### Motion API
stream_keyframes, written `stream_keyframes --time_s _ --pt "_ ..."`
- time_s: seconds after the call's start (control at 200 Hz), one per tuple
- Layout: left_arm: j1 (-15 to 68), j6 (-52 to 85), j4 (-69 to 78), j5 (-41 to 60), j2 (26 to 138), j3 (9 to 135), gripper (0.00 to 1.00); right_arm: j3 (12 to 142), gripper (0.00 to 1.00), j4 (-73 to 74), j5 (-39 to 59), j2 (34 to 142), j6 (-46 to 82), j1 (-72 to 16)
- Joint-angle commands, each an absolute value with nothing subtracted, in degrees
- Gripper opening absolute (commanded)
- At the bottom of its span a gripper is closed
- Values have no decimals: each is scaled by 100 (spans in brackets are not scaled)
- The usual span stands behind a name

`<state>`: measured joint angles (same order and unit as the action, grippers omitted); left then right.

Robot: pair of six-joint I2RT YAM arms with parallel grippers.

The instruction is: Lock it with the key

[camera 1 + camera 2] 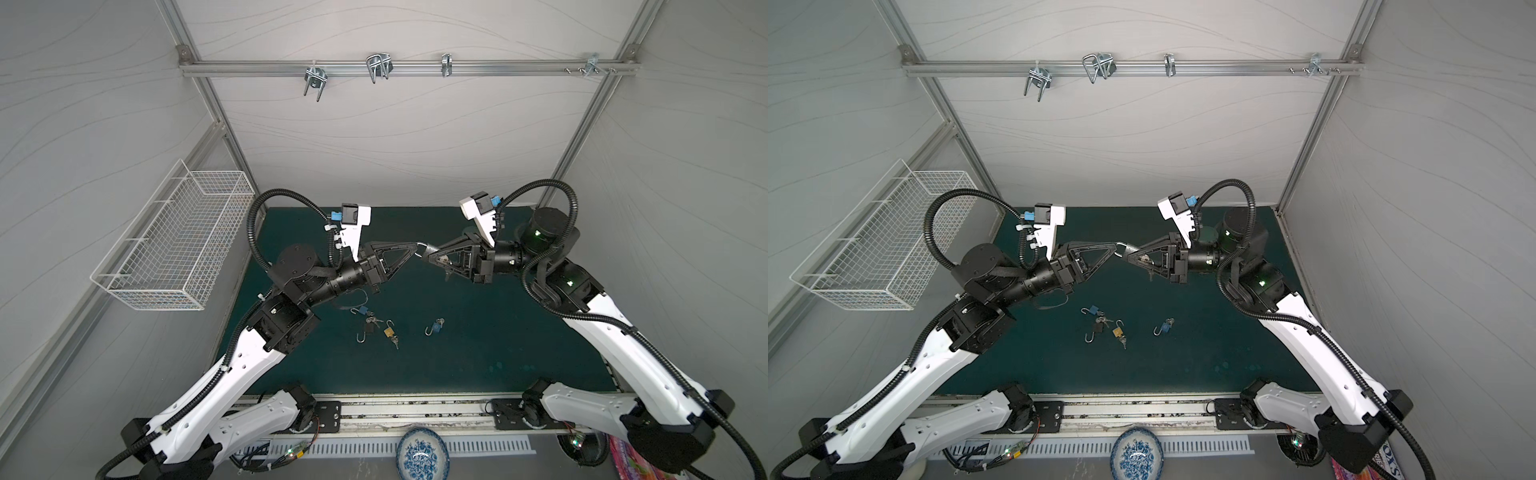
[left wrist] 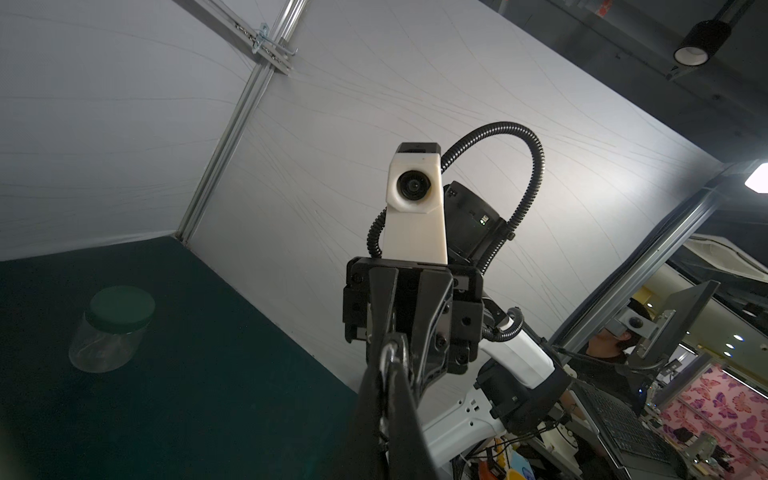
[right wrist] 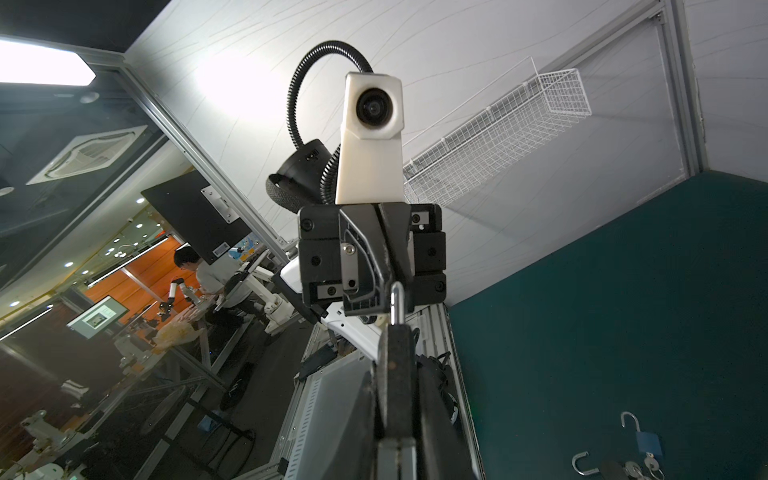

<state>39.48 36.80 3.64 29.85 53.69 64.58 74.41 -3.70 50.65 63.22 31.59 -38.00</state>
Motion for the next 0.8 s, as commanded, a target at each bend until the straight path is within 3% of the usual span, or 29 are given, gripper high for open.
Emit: stream_keyframes --time_s 0.0,0.04,0.2,0.325,0.485,0.795 --pt "3726 3746 -270 3533 5285 6536 0 7346 0 -687 4678 6013 2489 -3760" --pt "3700 3732 -335 3513 5265 6604 1 7269 0 -807 4704 5942 2408 -3761" --pt "3700 3828 -165 3590 5305 6671 42 7048 0 -729 4939 5869 2511 -3758" --pt "3695 4075 291 3822 5449 6504 56 6942 0 -527 4993 5910 2681 -3763" --pt "3744 4279 674 3877 5595 6303 50 7002 0 -456 5058 6001 2721 -3821" --pt "3746 4176 545 3796 5598 6342 22 6996 0 -408 5015 6009 2742 -3827"
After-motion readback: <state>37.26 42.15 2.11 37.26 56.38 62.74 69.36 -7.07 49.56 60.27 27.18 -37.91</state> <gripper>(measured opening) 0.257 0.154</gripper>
